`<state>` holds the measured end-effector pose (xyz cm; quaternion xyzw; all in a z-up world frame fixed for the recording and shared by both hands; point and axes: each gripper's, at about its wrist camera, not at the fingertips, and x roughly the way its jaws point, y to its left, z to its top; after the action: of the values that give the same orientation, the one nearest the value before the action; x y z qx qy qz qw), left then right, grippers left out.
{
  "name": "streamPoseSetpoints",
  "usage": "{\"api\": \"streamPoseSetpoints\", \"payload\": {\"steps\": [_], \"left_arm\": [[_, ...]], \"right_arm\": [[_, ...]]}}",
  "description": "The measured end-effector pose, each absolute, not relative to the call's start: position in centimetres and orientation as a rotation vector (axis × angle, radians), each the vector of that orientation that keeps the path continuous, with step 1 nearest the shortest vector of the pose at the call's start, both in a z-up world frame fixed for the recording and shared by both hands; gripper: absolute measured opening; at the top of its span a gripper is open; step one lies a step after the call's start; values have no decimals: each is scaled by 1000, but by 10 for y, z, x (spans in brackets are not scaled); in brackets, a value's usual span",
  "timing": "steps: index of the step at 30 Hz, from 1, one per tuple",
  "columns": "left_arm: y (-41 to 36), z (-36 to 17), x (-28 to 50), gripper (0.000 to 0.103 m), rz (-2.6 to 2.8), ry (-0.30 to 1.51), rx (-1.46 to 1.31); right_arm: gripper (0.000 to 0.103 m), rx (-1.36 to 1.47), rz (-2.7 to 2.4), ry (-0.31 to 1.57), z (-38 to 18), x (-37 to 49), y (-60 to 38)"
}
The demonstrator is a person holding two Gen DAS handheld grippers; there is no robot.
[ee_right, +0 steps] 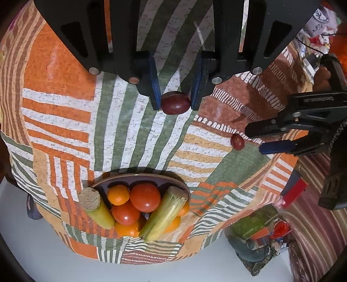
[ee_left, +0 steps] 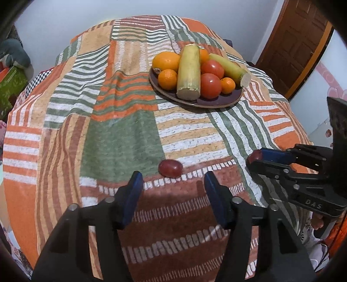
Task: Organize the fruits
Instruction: 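Grasp a dark red date with the right tool while the left tool grasps another date, then carry both dates to the plate and lower them beside the tomatoes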
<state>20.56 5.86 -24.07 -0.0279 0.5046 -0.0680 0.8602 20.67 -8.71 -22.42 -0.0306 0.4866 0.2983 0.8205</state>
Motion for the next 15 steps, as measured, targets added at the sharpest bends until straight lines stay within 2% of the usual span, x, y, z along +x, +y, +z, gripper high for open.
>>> {"api": "streamPoseSetpoints", "payload": {"steps": [2,4,8,15], "left_arm": [[57,-243,210,56,-142,1057,-49],[56,-245,214,49,-142,1060,-44],[56,-251,222,46,-132,1067,-35],[56,-260,229,30,-125,1071,-29]], "right_arm": [[26,-59,636,1030,-221,207,-89],[26,-54,636,1023,-219,208,-91],[26,-41,634,1007,-213,210,-95],[26,-25,621,1001,-210,214,-101]]}}
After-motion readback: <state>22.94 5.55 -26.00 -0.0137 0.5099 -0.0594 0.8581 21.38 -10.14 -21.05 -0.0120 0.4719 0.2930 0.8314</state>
